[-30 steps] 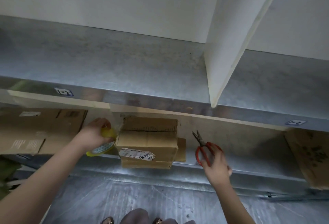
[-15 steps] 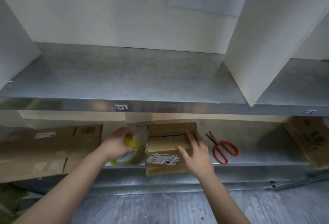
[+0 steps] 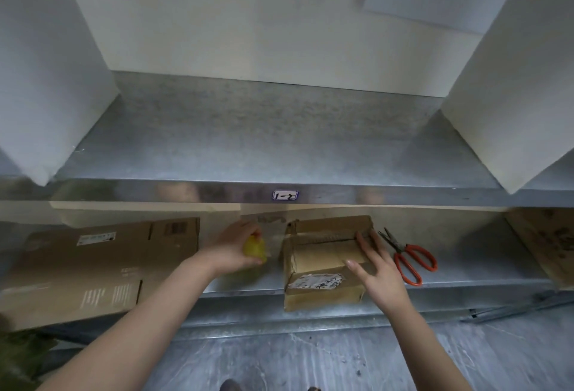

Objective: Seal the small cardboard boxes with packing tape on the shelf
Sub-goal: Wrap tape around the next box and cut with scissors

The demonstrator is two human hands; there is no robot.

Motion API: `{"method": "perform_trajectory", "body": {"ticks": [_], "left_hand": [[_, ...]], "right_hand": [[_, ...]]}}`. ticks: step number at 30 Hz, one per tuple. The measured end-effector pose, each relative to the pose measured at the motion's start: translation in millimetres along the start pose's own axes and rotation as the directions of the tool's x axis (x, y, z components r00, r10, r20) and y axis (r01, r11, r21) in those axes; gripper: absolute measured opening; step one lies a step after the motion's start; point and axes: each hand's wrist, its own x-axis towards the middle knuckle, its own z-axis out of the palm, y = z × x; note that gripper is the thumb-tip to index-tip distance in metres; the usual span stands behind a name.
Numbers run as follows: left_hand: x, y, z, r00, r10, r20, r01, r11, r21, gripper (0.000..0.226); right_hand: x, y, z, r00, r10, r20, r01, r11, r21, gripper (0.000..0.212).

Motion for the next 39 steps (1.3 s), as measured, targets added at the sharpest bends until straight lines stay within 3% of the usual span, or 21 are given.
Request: {"method": "perform_trajectory", "body": {"ticks": [5,11,14,16,18,22,25,28,33,36,39], "left_hand": [[-0.9,-24.2,-17.8,0.999,-0.004,-0.046,0.009,0.994,0.104,0.04],[-22.5,-36.5,-29.6,0.998,-0.066,-0.018,0.068,0.993,0.102,0.039],[-28.9,-26.8,-22.4,0.996,-0.066,-0.066,0.069,0.996,0.048,0.043],[-33.8,-19.4,-20.8,0.99,-0.055,-0.126,0.059,0.998,0.029,0.044],[-39.2,-11.9,-19.7,0.98,-0.027,-0.196,0.034,0.999,0.036,0.045],[-52.2,-0.4,-21.8,0.963,0.066,-0.261,-0.038,0.993,0.109,0.045],[-64.4,5.9,-24.3,0.956,0.104,-0.275,-0.058,0.984,0.169,0.045],[-78.3,10.6,-24.2,0.944,0.16,-0.288,-0.1,0.972,0.211,0.043],[-98.8,4.1,-23.8,0.935,0.16,-0.318,-0.097,0.974,0.205,0.036],[-103.6,-4.2,-23.1,0.944,0.125,-0.305,-0.067,0.979,0.194,0.043],[-103.7,-13.3,-25.4,0.96,0.092,-0.263,-0.05,0.985,0.162,0.057]], "right_hand": [[-0.3,-1.0,-2.0,1.0,0.007,0.006,-0.007,1.0,-0.018,0.063],[-2.9,-2.7,-3.6,1.0,-0.005,0.03,0.007,0.998,-0.068,0.063],[-6.2,-8.2,-5.7,0.998,-0.053,0.026,0.058,0.963,-0.265,0.062],[-7.3,-16.5,-8.3,0.989,-0.146,0.006,0.134,0.889,-0.438,0.062],[-10.8,-32.2,-7.6,0.963,-0.269,-0.01,0.23,0.841,-0.49,0.058],[-18.6,-81.7,11.6,0.883,-0.469,0.008,0.434,0.812,-0.39,0.049],[-22.3,-118.6,43.1,0.852,-0.508,0.123,0.52,0.799,-0.303,0.055],[-23.1,-142.8,75.3,0.857,-0.484,0.179,0.515,0.821,-0.247,0.057],[-28.4,-155.2,109.6,0.877,-0.449,0.172,0.469,0.877,-0.1,0.033],[-32.7,-159.5,124.1,0.887,-0.448,0.112,0.449,0.893,0.019,0.014],[-35.0,-166.0,134.4,0.923,-0.38,0.058,0.372,0.921,0.117,0.01]]}}
